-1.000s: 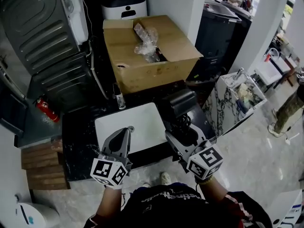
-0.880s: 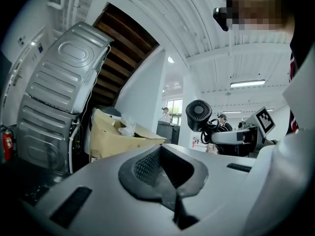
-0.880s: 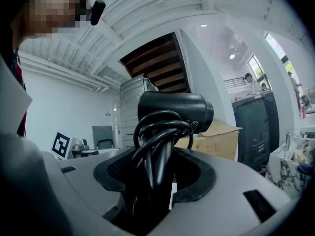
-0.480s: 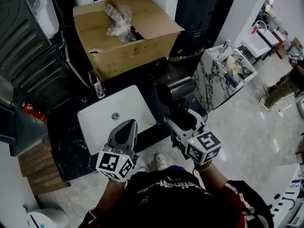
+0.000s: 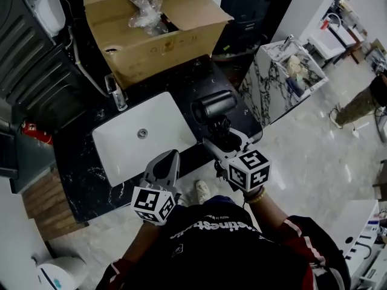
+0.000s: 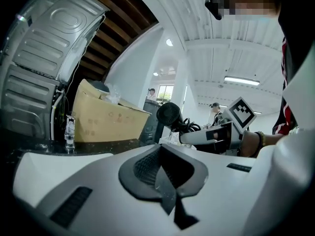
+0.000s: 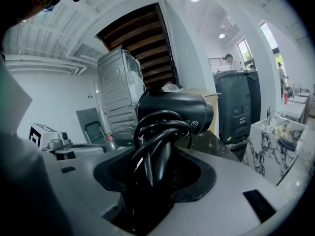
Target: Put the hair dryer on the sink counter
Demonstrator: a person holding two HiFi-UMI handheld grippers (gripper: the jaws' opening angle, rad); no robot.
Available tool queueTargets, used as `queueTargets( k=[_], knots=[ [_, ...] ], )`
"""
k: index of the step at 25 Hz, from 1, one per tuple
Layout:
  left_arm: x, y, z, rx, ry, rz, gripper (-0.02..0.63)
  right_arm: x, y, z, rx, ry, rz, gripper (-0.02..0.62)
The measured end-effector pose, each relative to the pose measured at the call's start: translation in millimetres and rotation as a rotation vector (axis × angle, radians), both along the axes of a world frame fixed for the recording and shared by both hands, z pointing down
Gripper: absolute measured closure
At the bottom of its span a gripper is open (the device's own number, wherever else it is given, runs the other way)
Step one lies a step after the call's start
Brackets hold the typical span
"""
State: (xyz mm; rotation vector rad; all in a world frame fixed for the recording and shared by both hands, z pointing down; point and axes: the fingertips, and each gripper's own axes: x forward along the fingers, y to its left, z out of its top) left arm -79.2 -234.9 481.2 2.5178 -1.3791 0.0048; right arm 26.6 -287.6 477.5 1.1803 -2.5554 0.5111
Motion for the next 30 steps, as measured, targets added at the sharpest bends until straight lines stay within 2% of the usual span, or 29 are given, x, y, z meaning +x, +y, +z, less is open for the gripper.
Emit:
queueTargets(
  k=[7,14,21,30],
  knots=[
    [-16,-6,17,-0.026,-0.002,-0.052,0.592,-6,-22,53,-0.107,0.045,0.003,0.35],
    [-26,-1,24,-0.047,-0.007,-0.085,0.592,-11,-44,115,-0.208,0.145,0.005,0.35],
    [-31,2,33,-0.065,-0.016,-0.1,0.592,-7,-56,162,-0.28,0.229,0.032,0.35],
    [-34,2,40,-0.087,-0.017,-0.117,0.592,-5,-56,193,-0.322,0.29,0.044,0.35]
  ],
)
